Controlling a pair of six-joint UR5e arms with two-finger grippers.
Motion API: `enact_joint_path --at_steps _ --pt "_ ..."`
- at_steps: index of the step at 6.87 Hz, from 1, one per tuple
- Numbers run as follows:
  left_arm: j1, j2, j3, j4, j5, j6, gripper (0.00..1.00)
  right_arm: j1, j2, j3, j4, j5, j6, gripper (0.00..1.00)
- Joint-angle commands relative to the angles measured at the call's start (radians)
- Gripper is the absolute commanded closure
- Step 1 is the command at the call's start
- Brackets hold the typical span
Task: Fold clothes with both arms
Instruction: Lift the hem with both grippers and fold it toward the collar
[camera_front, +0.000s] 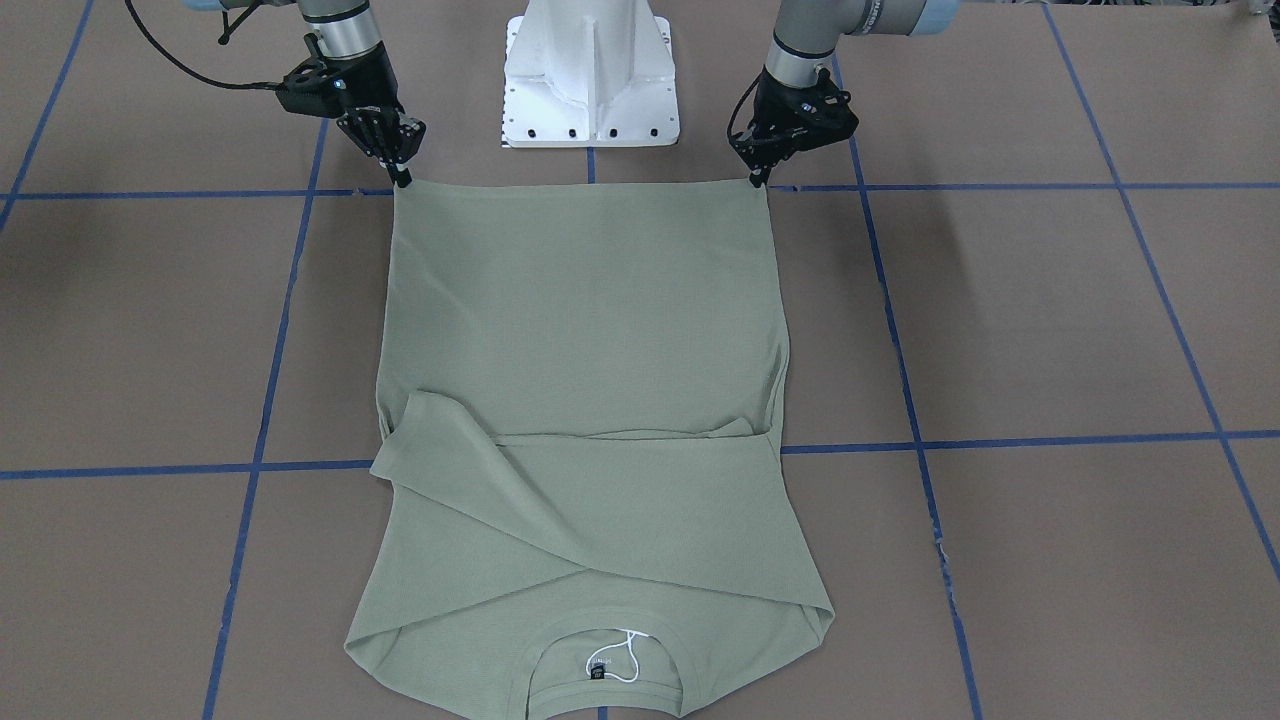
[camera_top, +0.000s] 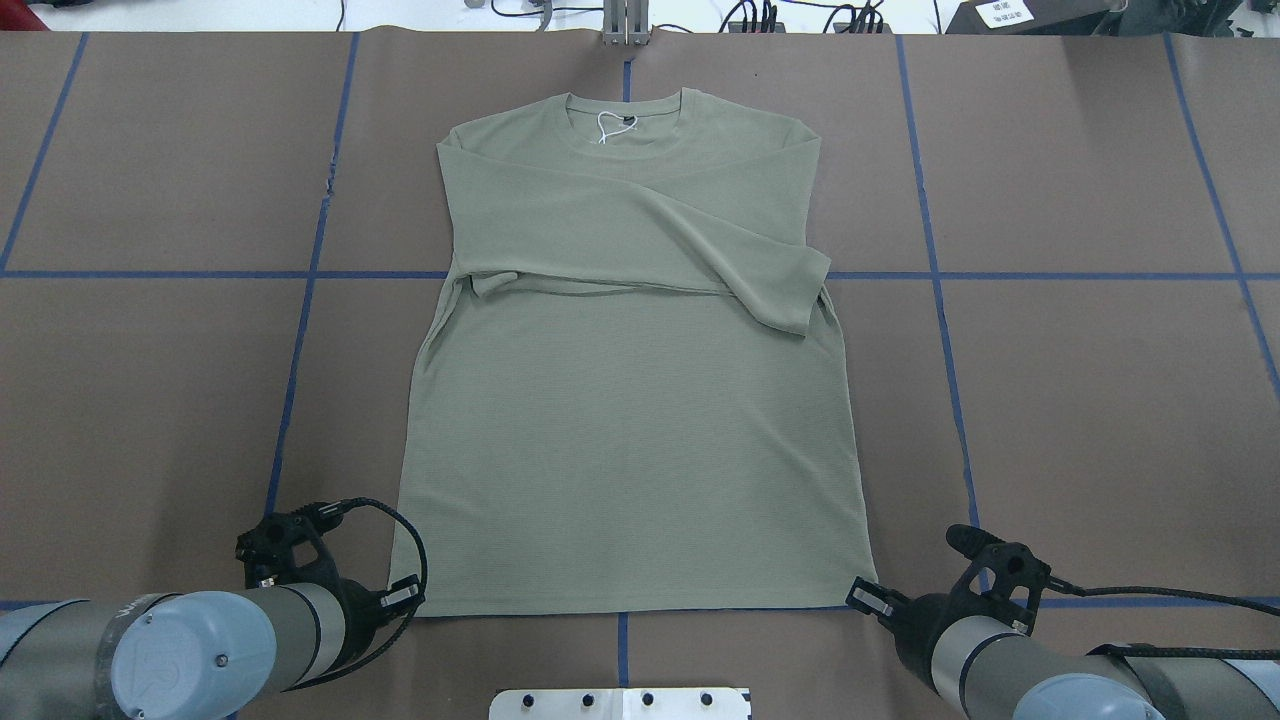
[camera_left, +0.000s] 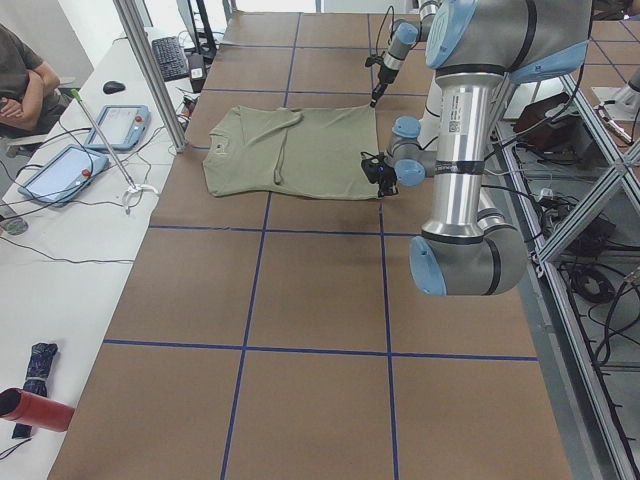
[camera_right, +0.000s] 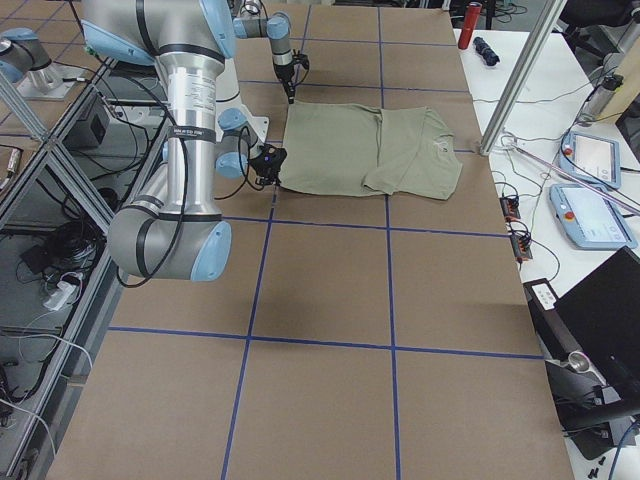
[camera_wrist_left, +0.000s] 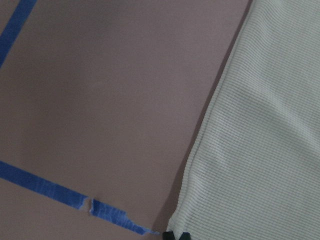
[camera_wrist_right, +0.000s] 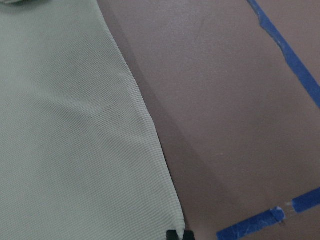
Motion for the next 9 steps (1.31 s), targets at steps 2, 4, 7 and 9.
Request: enact_joint_path --at_steps 2,4,7,9 --pt "0.080 0.002 -0.216 0.119 -0.028 -0.113 1.00 -0.010 -0.053 0.107 0.004 0.030 0.053 1.00" --pt "0.095 0.005 -0.341 0.137 -0.039 -0.164 1.00 -0.028 -0.116 0.236 0.005 0.045 0.078 1.00" --pt "-0.121 -0.050 -0.344 0.139 -0.085 0.011 1.00 0.181 -0.081 0.273 0.002 0.096 -0.027 1.00" --pt "-0.303 -0.148 -0.199 0.131 -0.117 0.165 1.00 0.479 0.193 0.029 -0.057 0.334 -0.214 1.00"
